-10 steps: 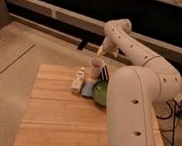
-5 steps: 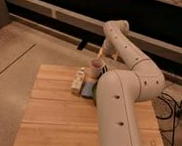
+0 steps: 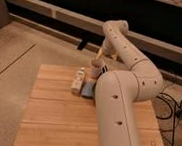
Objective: Place the ceramic cup in the ceramic bowl
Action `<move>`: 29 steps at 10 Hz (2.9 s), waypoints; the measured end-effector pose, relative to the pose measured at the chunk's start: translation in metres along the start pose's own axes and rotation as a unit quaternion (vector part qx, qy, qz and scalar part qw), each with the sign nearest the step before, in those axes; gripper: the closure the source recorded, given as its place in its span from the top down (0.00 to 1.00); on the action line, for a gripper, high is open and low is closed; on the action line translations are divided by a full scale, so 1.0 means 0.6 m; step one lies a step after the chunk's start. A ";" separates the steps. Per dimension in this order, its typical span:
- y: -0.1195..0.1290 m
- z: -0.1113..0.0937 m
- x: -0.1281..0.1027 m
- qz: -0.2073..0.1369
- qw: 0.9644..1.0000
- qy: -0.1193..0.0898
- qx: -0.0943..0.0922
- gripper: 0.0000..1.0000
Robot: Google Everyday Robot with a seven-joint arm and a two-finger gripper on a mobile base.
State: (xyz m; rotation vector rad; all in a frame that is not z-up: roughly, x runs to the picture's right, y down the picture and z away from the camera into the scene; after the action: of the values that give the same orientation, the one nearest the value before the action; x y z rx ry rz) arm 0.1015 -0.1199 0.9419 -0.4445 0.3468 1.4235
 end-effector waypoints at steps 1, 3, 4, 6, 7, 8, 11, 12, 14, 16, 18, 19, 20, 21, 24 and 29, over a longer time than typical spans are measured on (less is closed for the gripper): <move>0.007 0.007 0.007 -0.007 1.000 0.008 -0.001 0.65; 0.020 0.023 0.018 -0.017 1.000 0.023 -0.007 0.65; 0.021 0.029 0.021 -0.021 0.999 0.029 -0.006 0.65; 0.017 0.038 0.022 -0.024 0.999 0.037 -0.001 0.65; 0.014 0.044 0.022 -0.026 0.999 0.041 0.004 0.65; 0.013 0.051 0.023 -0.026 0.999 0.046 0.007 0.65; 0.018 0.090 0.039 -0.028 0.997 0.073 0.010 0.42; 0.023 0.102 0.044 -0.029 0.996 0.080 0.009 0.34; 0.031 0.114 0.041 -0.032 0.996 0.084 0.011 0.12; 0.033 0.106 0.028 -0.031 0.997 0.074 0.013 0.00; 0.038 0.082 0.001 -0.033 0.998 0.049 0.015 0.00; 0.045 0.069 -0.012 -0.038 0.998 0.038 0.013 0.00; 0.056 0.057 -0.024 -0.044 0.999 0.028 0.010 0.00; 0.064 0.044 -0.033 -0.049 0.999 0.018 0.006 0.00; 0.089 0.003 -0.057 -0.063 0.998 -0.009 -0.006 0.00; 0.141 -0.054 -0.036 -0.090 0.995 -0.027 -0.023 0.00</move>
State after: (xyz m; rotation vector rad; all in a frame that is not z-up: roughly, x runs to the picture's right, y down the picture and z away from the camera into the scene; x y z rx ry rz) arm 0.0163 -0.1471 0.9165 -0.4628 0.2243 1.2682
